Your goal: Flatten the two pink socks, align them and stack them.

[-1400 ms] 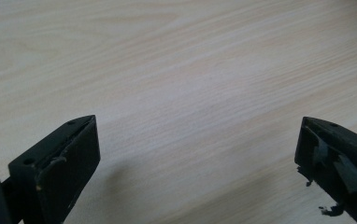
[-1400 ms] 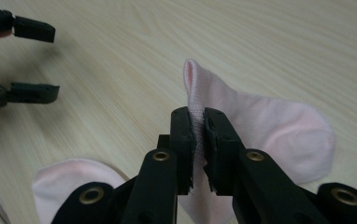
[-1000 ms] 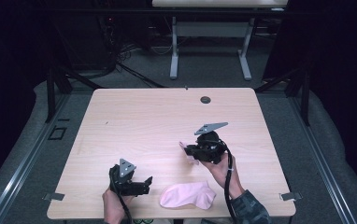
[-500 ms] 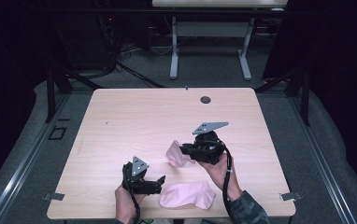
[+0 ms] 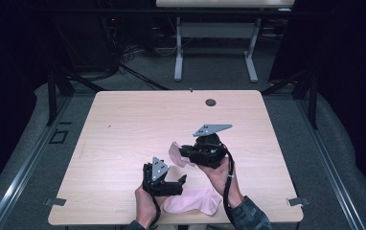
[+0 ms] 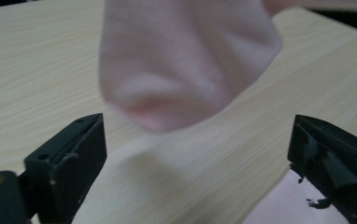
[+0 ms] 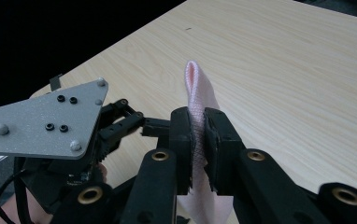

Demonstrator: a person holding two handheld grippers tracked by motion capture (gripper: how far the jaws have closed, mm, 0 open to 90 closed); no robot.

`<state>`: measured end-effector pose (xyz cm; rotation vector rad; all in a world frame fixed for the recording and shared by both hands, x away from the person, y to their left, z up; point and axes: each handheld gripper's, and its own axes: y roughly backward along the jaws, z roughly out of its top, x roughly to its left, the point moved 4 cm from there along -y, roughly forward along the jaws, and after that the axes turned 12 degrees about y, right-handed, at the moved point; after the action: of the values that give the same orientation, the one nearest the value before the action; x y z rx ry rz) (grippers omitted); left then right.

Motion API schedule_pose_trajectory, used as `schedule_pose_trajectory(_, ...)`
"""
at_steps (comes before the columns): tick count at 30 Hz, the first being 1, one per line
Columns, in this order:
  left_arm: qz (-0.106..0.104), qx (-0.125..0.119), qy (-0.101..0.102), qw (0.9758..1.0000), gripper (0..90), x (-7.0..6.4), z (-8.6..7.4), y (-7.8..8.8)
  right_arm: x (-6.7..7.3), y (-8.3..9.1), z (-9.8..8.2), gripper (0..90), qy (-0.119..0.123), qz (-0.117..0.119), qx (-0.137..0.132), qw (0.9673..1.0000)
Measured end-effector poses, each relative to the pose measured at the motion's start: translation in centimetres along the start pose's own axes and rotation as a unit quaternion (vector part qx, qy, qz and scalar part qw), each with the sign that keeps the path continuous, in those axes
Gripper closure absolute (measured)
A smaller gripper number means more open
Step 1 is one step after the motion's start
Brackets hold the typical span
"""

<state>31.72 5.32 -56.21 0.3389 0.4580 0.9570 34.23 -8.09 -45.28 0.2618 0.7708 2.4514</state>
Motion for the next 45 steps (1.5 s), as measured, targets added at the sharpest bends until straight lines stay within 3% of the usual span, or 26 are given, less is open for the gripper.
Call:
schedule_pose_trajectory(2,0.008,-0.007,0.008,0.9999,26.5,-0.2,0.2,-0.2,0.2,-0.1,0.2,81.5,-0.001,-0.001,-0.003,1.0)
schedule_pose_trajectory(4,0.007,-0.014,0.007,0.9999,29.5,-0.3,0.2,-0.3,0.3,-0.1,0.2,81.5,0.0,0.0,-0.002,1.0)
schedule_pose_trajectory(5,0.012,-0.017,0.007,0.9998,38.8,-0.3,0.2,-0.3,0.4,-0.2,0.1,81.5,-0.003,0.002,-0.004,1.0)
schedule_pose_trajectory(6,0.015,-0.021,0.006,0.9996,38.8,-0.3,0.2,-0.3,0.4,-0.2,0.1,81.5,-0.003,0.002,-0.004,1.0)
schedule_pose_trajectory(8,0.019,-0.025,0.005,0.9995,49.9,-0.3,0.1,-0.3,0.4,-0.3,0.0,81.4,-0.003,0.005,-0.001,1.0)
schedule_pose_trajectory(11,0.015,-0.022,-0.005,0.9996,68.8,-0.1,0.1,-0.3,0.2,-0.2,-0.2,81.4,-0.007,0.005,0.0,1.0)
schedule_pose_trajectory(12,0.016,-0.018,-0.008,0.9997,79.2,0.0,0.1,-0.3,0.1,-0.2,-0.4,81.4,-0.008,0.006,0.002,0.9999)
schedule_pose_trajectory(16,0.034,-0.016,-0.016,0.9992,88.2,0.4,0.0,-0.1,-0.2,-0.2,-0.9,81.4,-0.013,0.005,0.003,0.9999)
schedule_pose_trajectory(18,0.049,-0.011,-0.025,0.9984,88.7,0.8,-0.1,0.3,-0.4,-0.4,-1.1,81.4,-0.019,0.005,0.004,0.9998)
schedule_pose_trajectory(19,0.067,-0.008,-0.035,0.9971,88.9,1.1,-0.2,0.9,-0.5,-0.7,-1.4,81.4,-0.018,0.002,0.01,0.9998)
schedule_pose_trajectory(20,0.067,-0.008,-0.035,0.9971,89.0,1.1,-0.2,0.9,-0.5,-0.7,-1.4,81.4,-0.018,0.002,0.01,0.9998)
schedule_pose_trajectory(23,0.093,-0.003,-0.056,0.994,89.0,1.5,-0.2,2.0,-0.7,-1.3,-2.1,81.4,-0.023,0.007,0.021,0.9995)
schedule_pose_trajectory(29,0.108,0.037,-0.094,0.989,88.9,1.2,-0.6,2.4,-1.7,-2.6,-4.0,81.3,-0.037,0.009,0.05,0.998)
schedule_pose_trajectory(36,0.06,0.1,-0.098,0.9882,88.8,0.3,-2.0,0.5,-3.1,-3.8,-7.0,81.1,-0.053,0.007,0.099,0.9937)
schedule_pose_trajectory(40,0.032,0.121,-0.085,0.9885,88.7,0.0,-2.6,-0.2,-3.6,-3.9,-8.5,81.0,-0.058,0.0,0.115,0.9917)
schedule_pose_trajectory(45,0.013,0.146,-0.078,0.9861,88.4,-0.1,-2.9,-0.9,-3.9,-4.2,-9.6,81.0,-0.054,-0.013,0.132,0.9897)
